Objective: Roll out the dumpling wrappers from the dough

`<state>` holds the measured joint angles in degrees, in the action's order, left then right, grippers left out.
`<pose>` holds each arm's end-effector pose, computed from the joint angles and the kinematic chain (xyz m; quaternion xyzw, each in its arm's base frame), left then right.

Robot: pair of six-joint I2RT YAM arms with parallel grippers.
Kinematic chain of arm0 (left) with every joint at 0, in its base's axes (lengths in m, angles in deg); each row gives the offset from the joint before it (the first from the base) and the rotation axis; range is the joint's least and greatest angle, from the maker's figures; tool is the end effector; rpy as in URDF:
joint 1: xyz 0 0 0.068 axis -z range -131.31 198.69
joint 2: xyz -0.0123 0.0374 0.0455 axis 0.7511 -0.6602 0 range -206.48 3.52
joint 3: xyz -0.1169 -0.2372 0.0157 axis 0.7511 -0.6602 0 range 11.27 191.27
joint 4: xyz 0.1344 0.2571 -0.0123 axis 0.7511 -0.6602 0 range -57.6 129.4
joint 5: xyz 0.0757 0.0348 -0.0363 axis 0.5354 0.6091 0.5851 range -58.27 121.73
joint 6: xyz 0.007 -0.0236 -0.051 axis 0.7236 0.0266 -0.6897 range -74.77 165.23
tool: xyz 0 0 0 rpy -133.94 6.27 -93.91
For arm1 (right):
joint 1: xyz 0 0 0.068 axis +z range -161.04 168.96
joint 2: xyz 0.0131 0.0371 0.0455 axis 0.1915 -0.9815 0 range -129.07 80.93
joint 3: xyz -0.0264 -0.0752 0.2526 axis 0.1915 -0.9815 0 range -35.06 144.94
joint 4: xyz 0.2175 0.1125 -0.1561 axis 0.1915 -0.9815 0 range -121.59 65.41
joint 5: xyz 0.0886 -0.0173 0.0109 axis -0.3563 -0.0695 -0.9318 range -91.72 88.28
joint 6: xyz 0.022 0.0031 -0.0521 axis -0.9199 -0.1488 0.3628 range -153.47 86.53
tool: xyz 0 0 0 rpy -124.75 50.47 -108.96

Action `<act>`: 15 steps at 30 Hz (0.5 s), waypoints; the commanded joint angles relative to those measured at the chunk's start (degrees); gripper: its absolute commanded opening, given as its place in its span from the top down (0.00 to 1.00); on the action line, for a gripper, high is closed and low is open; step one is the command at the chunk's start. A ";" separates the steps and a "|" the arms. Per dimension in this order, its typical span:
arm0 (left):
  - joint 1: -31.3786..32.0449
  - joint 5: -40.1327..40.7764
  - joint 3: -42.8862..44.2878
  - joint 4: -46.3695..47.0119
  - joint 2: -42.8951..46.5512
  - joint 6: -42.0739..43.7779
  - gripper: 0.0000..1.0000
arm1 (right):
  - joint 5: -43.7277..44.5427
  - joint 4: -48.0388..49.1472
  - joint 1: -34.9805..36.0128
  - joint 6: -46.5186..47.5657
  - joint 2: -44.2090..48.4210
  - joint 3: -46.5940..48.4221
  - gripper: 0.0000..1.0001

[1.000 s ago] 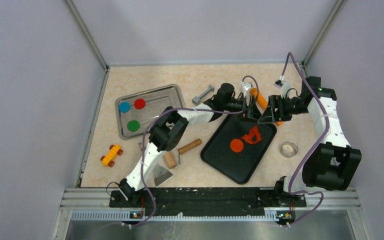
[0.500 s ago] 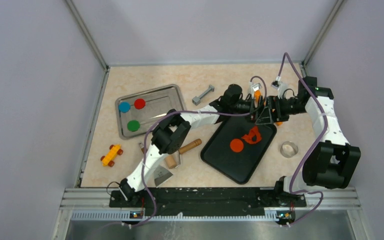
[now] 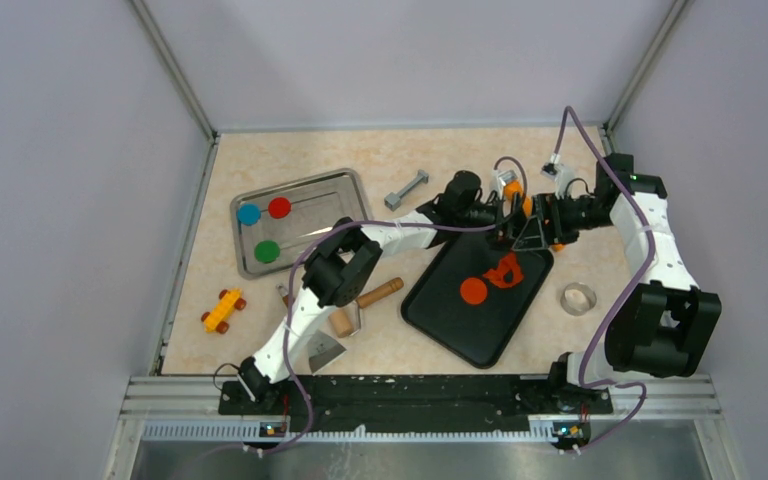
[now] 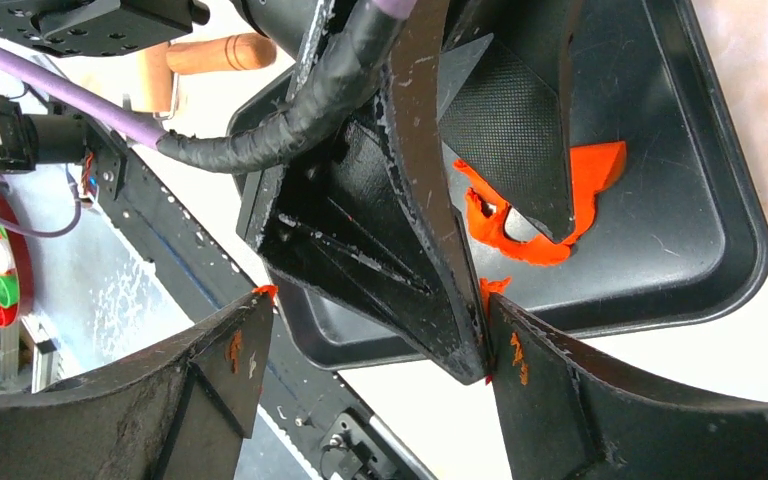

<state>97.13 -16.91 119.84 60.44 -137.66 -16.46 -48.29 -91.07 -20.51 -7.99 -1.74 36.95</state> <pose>0.3638 -0.4552 0.1558 0.1772 0.7313 -0.6550 0.0683 0.2927 -0.0197 0.2765 -0.1709 0.8977 0.3438 0.2161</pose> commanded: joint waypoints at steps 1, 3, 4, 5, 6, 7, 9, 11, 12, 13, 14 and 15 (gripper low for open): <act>-1.38 2.24 -2.18 -0.91 -2.90 -0.84 0.11 | -2.32 -2.42 0.18 0.83 0.69 3.52 0.23; -1.48 2.07 -2.44 -0.84 -2.97 -0.71 0.12 | -2.22 -2.74 0.23 0.98 0.36 4.04 0.24; -1.59 2.17 -2.48 -0.89 -3.08 -0.71 0.12 | -2.21 -2.70 0.20 0.98 0.22 4.26 0.24; -1.65 2.29 -2.56 -0.97 -3.10 -0.71 0.12 | -2.28 -2.68 0.20 0.96 0.16 4.42 0.24; -1.76 2.39 -2.50 -1.05 -3.19 -0.76 0.12 | -2.30 -2.67 0.21 0.91 0.00 4.45 0.24; -1.82 2.49 -2.47 -1.14 -3.34 -0.79 0.12 | -2.38 -2.63 0.23 0.90 -0.15 4.53 0.24; -2.11 2.54 -2.76 -1.31 -3.42 -0.72 0.12 | -2.19 -2.84 0.21 0.97 -0.29 4.81 0.24; -2.30 2.51 -3.01 -1.33 -3.48 -0.80 0.12 | -1.90 -3.08 0.17 1.29 -0.29 4.86 0.24; -2.45 2.39 -2.99 -1.25 -3.48 -0.61 0.12 | -1.70 -3.08 0.20 1.40 -0.28 4.82 0.24; -2.51 2.18 -3.01 -1.03 -3.30 -0.28 0.12 | -1.50 -3.06 0.22 1.41 -0.27 4.64 0.24; -2.53 1.84 -2.95 -0.62 -3.11 0.07 0.12 | -1.36 -2.95 0.17 1.29 -0.25 4.44 0.24; -2.56 1.31 -2.88 -0.14 -2.80 0.45 0.11 | -1.19 -2.70 0.23 1.23 -0.29 4.26 0.24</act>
<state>95.34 -16.41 117.48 59.54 -140.13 -17.60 -47.57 -92.60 -20.51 -7.47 -2.59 38.98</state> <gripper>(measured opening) 0.877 0.761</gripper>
